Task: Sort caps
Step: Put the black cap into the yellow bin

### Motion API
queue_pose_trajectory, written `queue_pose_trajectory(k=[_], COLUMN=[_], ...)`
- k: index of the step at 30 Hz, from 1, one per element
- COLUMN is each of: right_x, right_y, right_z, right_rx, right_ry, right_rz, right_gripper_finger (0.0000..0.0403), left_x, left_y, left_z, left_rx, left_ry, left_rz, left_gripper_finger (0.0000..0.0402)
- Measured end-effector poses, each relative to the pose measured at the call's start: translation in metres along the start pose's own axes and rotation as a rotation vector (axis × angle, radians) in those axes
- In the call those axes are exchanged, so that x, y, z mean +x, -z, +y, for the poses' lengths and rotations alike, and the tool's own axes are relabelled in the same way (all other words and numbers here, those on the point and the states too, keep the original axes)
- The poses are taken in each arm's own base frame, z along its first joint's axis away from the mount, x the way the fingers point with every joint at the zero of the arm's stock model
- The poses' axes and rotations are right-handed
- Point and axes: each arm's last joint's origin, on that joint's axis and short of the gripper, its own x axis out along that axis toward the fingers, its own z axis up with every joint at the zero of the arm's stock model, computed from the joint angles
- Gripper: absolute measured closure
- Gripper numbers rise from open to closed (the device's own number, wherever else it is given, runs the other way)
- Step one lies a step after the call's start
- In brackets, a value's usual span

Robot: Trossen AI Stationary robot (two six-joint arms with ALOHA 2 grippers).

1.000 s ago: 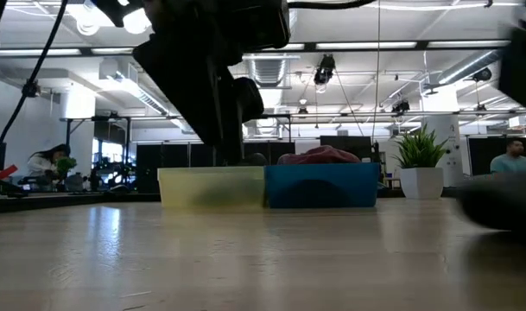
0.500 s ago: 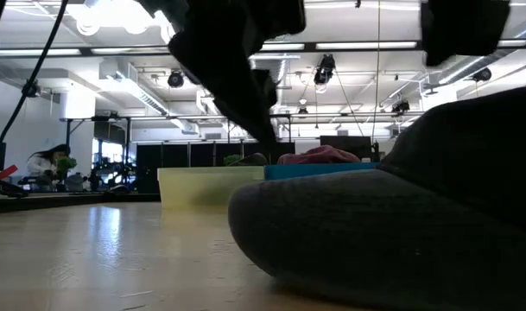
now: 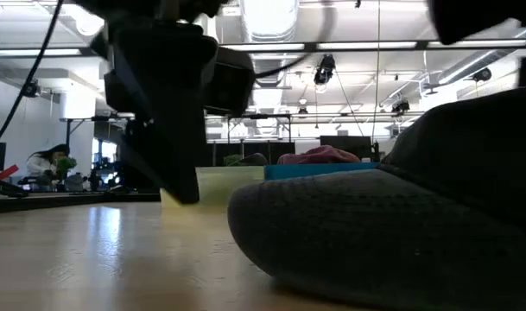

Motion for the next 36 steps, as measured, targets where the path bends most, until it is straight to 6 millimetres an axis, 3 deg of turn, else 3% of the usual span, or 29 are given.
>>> queue_pose_trajectory(k=[8, 15, 23, 36], right_x=[0.012, 0.02, 0.02, 0.02], right_y=[0.017, 0.011, 0.001, -0.016], right_z=[-0.017, -0.024, -0.026, -0.028], right_rx=[0.066, 0.037, 0.018, -0.011], right_ry=[0.05, -0.003, -0.004, -0.02], right_rz=[-0.047, -0.043, -0.06, -0.084], right_gripper_finger=[0.0177, 0.0177, 0.0177, 0.0177], left_x=[-0.025, -0.004, 0.021, 0.031], left_y=[0.031, 0.033, 0.015, 0.007], left_z=[0.023, 0.039, 0.027, 0.02], left_rx=[-0.325, -0.494, -0.456, -0.355], left_ry=[0.112, 0.208, 0.249, 0.246], left_rz=[-0.347, -0.37, -0.335, -0.346], left_gripper_finger=[0.0236, 0.0236, 0.0236, 0.0236])
